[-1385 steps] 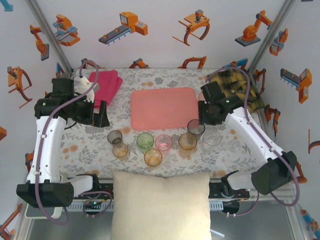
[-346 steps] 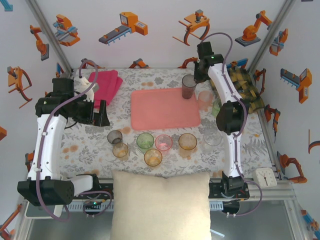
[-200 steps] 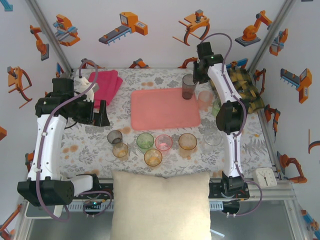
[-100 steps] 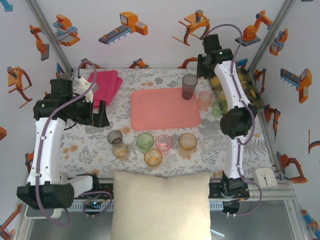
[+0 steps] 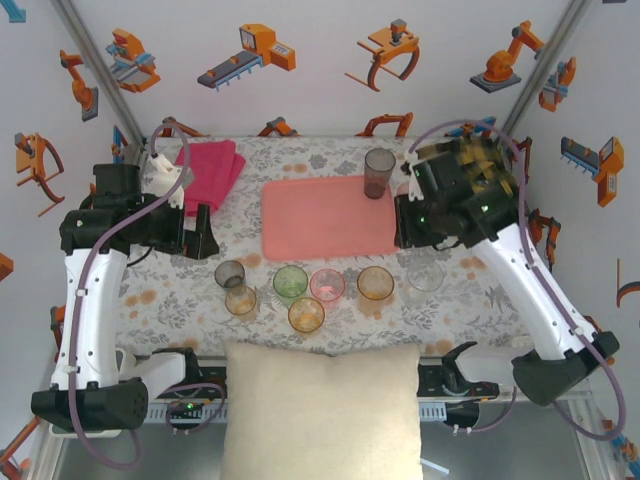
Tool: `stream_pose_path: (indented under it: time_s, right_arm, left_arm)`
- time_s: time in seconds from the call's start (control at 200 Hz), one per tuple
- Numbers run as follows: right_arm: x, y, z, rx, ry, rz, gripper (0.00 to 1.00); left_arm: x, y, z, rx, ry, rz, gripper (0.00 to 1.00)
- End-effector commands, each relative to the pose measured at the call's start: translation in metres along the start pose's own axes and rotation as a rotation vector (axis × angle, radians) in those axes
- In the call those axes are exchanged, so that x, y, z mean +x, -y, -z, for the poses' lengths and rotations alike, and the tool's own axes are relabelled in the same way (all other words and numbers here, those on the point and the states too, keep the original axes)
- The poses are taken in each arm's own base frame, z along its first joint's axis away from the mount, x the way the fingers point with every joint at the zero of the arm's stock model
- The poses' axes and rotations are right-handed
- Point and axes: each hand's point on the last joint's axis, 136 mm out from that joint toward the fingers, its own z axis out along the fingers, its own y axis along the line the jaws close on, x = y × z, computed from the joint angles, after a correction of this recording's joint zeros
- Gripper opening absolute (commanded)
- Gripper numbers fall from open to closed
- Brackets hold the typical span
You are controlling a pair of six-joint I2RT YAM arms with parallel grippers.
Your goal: Place the glasses into the tray
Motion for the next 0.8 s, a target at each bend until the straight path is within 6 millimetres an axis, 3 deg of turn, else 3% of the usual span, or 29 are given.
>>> stream_pose_path:
  time_s: [0.0,0.09,0.195,0.451,0.796]
  right_arm:
    - [0.030,-0.005,-0.017,0.009,-0.084,-0.014,0.40]
    - [0.038,-0.014,-0.030,0.006,-0.102,0.012,0.40]
    - [0.033,-0.019,-0.041,0.015,-0.082,0.023,0.40]
    - [0.027,-0.015,-0.071,0.078,-0.085,0.026,0.40]
    - [0.040,-0.014,-0.095,0.083,-0.137,0.017,0.41]
  left_arm:
    - [0.001,0.008,0.001,0.038,0.003,-0.006,0.97]
    - [-0.001,0.007,-0.001,0.040,0.000,0.002,0.97]
    - [-0.004,0.007,0.000,0.040,0.003,0.006,0.97]
    - [0.000,0.006,0.000,0.031,-0.004,0.007,0.97]
    - [0.002,0.006,-0.003,0.039,-0.015,0.010,0.97]
